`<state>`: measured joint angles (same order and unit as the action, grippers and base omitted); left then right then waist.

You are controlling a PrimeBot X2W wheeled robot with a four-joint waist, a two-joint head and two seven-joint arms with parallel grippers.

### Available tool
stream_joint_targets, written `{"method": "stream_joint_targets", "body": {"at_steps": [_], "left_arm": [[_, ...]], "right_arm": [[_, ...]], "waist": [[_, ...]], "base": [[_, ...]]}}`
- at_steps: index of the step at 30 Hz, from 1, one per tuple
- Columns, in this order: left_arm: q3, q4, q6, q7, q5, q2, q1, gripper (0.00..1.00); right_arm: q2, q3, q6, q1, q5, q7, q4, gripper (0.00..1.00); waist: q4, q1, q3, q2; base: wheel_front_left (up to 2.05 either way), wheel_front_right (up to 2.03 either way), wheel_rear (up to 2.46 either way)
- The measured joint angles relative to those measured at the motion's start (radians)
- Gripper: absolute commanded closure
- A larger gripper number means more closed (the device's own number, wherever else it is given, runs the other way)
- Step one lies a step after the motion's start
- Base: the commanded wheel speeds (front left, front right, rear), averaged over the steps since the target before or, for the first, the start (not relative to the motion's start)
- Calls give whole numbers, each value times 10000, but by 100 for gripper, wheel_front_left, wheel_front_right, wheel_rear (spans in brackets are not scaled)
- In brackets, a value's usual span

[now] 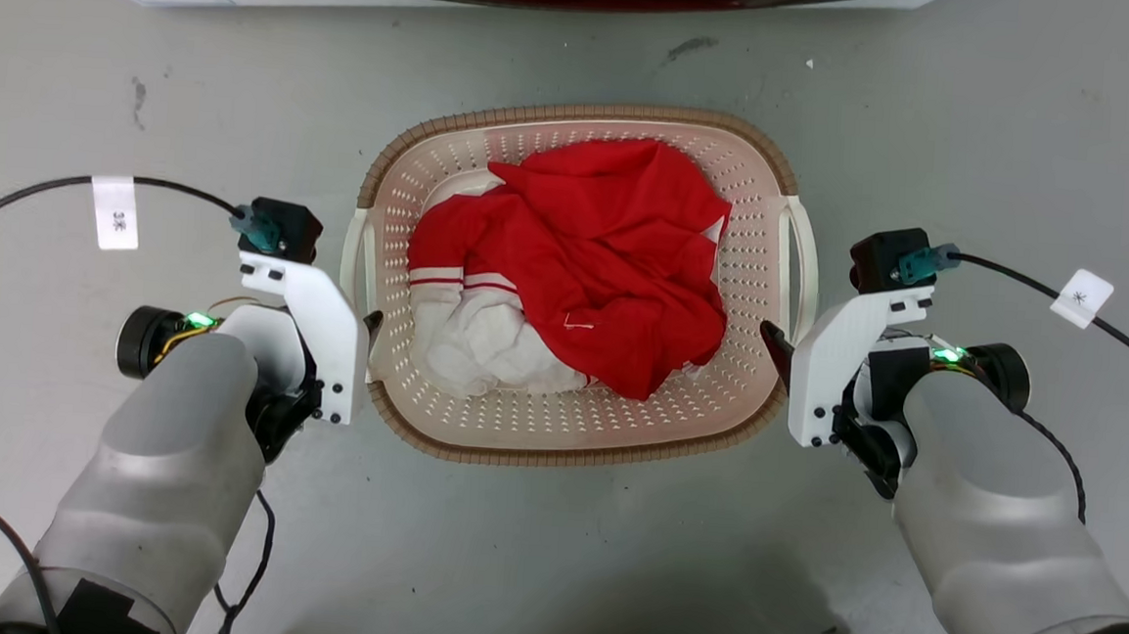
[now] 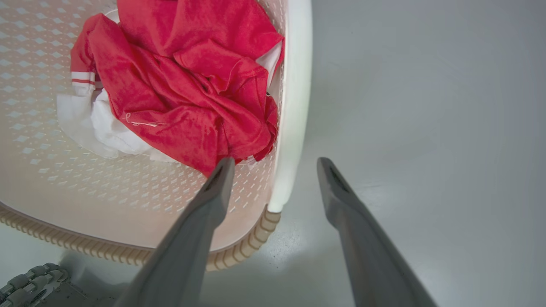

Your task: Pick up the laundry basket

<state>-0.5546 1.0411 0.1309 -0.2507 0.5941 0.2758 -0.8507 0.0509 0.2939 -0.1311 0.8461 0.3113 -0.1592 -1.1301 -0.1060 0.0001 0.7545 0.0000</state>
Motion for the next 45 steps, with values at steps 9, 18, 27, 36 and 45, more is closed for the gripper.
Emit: {"method": "stream_joint_targets", "body": {"at_steps": [9,18,27,36,45], "left_arm": [[-546,313,2,-33,460,13,-495,0],[-918,600,8,-12,882,4,-1023,0],[-1168,886,8,167,1329,-50,-1355,100],[-1476,980,8,150,1820,-111,-1387,100],[-1795,1108,8,-182,2301,-188,-1410,100]], "right_arm": [[0,811,0,618,520,-150,-596,0],[0,1358,0,1155,865,-259,-865,0],[0,1751,0,1401,1256,-458,-1022,100],[-56,1998,-4,1433,1498,-483,-1206,100],[-52,2211,-2,1497,1724,-646,-1340,100]], "waist": [[20,-1,438,0],[-3,-1,873,0],[-33,-1,1109,0],[-30,-1,987,0],[16,-1,654,0]], "base": [[0,0,0],[0,0,0],[0,0,0],[0,0,0],[0,0,0]]}}
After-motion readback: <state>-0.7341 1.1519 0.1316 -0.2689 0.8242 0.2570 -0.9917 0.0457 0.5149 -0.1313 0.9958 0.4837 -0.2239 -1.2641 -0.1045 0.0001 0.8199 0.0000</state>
